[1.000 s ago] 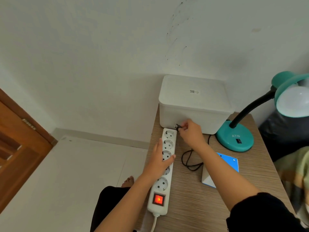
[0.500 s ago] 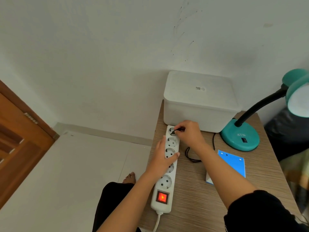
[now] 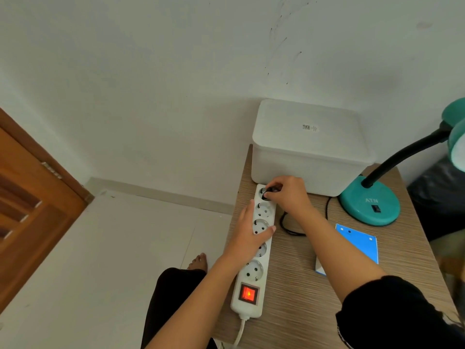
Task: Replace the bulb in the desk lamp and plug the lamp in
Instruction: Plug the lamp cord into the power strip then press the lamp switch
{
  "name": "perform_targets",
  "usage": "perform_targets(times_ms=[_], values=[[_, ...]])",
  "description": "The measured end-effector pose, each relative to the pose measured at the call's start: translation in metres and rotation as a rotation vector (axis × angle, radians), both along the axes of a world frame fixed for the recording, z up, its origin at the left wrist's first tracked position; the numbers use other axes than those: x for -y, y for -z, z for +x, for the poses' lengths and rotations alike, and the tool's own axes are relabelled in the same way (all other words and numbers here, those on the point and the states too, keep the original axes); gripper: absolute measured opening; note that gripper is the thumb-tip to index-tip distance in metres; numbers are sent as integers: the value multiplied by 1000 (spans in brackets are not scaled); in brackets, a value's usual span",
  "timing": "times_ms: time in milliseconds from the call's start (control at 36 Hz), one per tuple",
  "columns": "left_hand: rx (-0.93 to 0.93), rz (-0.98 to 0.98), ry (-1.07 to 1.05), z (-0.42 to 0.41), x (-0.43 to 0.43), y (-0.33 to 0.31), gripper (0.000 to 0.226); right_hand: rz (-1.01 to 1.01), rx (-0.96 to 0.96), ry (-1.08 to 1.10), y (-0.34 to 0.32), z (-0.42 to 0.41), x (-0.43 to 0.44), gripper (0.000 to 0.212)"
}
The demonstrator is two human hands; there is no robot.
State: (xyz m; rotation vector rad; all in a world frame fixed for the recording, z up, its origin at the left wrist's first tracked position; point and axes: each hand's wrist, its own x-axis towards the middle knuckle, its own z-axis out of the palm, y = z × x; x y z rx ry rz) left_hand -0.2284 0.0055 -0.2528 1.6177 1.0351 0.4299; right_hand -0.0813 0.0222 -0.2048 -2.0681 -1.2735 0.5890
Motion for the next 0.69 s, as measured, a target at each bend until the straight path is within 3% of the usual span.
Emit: perform_targets(times_ms=[333,472,611,694], values=[[-107,35,57,-1,1,-13,84,-156,35,-131,-16,3,0,19],[-161,299,-38,6,5,-27,40,-72,-28,-120,-46,12,32,23],[-6,483,-100,37,30,-69,33,19,18,-68,-71,39,85,32],[0,468,-93,70,52,-91,47,15,53,-5,-77,63,122,38]])
